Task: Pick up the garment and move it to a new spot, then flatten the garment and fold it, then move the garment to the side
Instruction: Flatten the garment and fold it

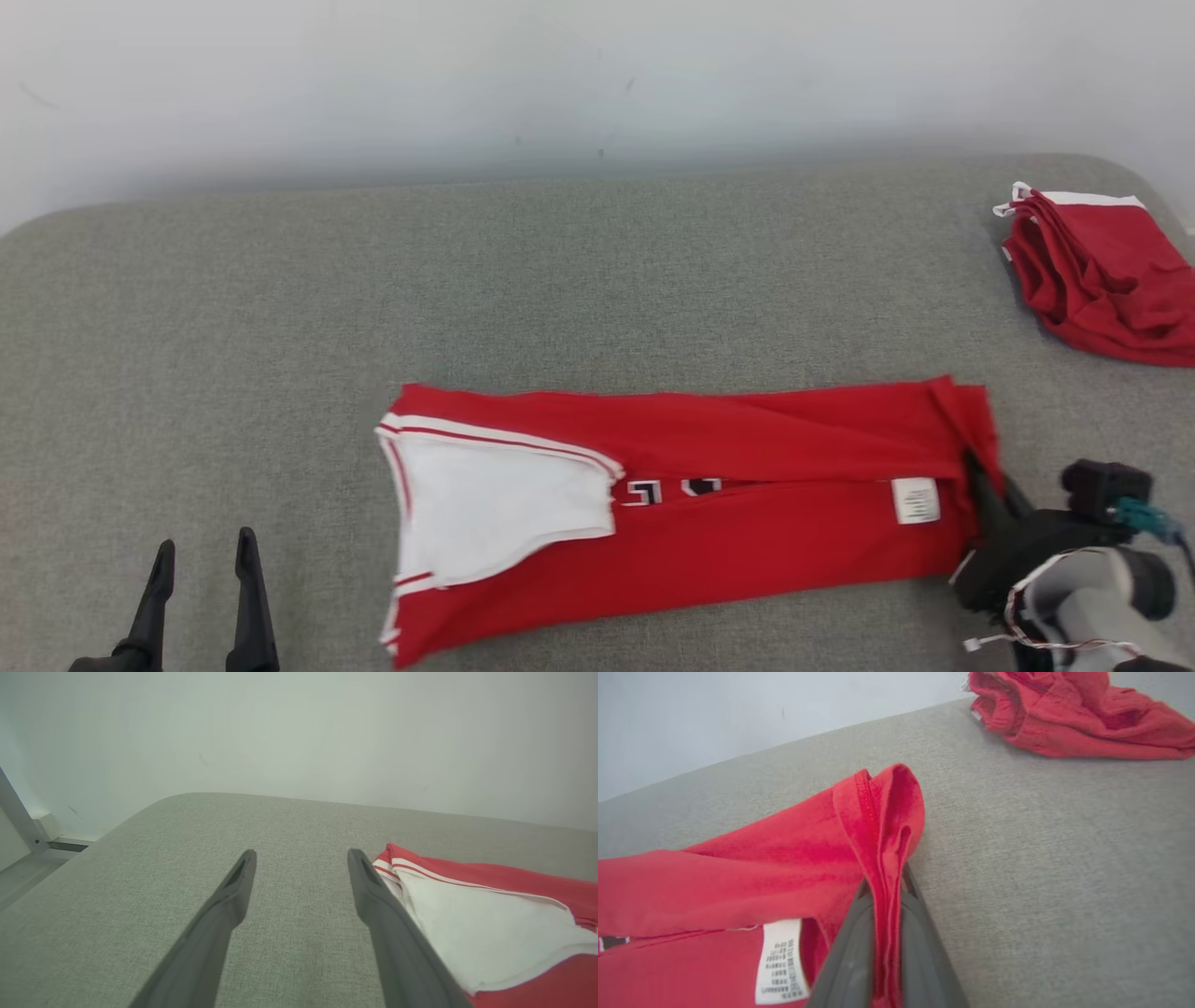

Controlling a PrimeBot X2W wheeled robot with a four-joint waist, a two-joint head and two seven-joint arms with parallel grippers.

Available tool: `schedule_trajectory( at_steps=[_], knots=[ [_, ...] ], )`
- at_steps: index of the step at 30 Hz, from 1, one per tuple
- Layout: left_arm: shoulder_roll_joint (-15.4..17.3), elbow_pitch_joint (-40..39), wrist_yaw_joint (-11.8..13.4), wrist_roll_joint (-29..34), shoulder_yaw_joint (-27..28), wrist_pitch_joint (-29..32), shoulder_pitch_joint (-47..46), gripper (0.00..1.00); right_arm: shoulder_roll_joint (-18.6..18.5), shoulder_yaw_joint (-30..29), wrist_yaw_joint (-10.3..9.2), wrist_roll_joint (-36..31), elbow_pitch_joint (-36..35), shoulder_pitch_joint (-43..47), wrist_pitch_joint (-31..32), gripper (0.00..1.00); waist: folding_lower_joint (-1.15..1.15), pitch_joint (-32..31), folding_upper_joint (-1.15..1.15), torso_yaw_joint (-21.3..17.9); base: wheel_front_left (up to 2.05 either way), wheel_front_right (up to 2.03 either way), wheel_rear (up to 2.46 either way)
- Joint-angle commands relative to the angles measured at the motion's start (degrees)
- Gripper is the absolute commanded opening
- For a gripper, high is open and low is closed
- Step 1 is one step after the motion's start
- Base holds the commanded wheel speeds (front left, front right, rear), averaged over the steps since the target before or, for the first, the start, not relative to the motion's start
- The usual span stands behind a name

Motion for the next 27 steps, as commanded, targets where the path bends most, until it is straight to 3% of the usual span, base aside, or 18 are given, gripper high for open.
schedule_trajectory(
  at_steps=[1, 7, 12, 27],
  knots=[
    [-0.2, -0.3, -0.3, 0.8, 0.2, -0.2, 0.6, 1.0, -1.3, -0.7, -0.17, 0.4, 0.3, -0.2, -0.4, 0.0, 0.0, -0.1, 0.0, -0.2, 0.0, 0.0, 0.0],
    [-0.4, -1.1, -0.4, 1.3, 0.8, -0.2, 1.0, 1.0, -5.4, -3.1, -0.17, 0.9, -0.2, -0.1, -1.0, 0.0, 0.0, -0.5, 0.0, -0.8, 0.0, 0.0, 0.0],
    [-0.6, -1.4, -0.3, 1.6, 1.4, -0.2, 1.4, 1.0, -5.8, -4.0, -0.17, 0.8, -2.2, 0.1, -1.1, 0.0, 0.0, -0.7, 0.0, -1.2, 0.0, 0.0, 0.0],
    [-1.4, -1.3, -0.3, 2.3, 1.2, -0.2, 1.4, 1.0, 5.1, 1.0, -0.17, 3.1, -24.8, 3.0, 9.2, 0.0, 0.0, -1.6, 0.0, -1.3, 0.0, 0.0, 0.0]
  ],
)
